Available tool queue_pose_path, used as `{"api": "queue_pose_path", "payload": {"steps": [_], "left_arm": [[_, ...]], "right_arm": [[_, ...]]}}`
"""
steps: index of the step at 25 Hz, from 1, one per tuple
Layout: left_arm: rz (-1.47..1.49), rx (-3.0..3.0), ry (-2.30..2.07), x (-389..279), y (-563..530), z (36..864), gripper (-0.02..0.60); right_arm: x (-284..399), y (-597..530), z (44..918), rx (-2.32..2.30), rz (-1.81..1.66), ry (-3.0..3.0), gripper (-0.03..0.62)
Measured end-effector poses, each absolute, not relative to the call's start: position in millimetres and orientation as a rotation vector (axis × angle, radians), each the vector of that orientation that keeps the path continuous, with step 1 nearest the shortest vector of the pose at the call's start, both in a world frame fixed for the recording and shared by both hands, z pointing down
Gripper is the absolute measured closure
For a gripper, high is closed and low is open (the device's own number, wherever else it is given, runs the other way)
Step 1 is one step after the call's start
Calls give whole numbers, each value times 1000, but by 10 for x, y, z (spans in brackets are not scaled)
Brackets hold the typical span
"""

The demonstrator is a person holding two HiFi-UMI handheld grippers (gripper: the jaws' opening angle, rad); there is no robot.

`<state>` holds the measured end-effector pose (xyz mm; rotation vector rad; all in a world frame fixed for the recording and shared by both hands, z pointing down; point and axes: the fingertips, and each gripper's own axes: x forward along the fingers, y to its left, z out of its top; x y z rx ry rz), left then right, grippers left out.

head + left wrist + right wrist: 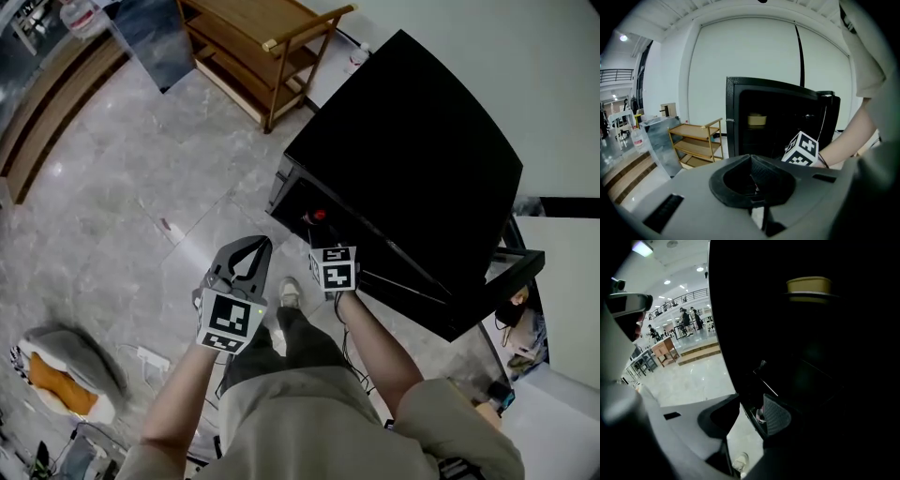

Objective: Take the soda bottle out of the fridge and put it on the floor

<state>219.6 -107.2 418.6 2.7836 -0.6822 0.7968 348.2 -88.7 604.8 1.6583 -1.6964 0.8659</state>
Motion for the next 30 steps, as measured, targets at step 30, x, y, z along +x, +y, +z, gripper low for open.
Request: {"api": "queue_pose_path", "payload": {"steps": [30], "left_arm": [[909,2677,-681,2014,-1138,5222,574]], "right_arm": [[3880,-1196,7460,1696,941,-1551,462]]}}
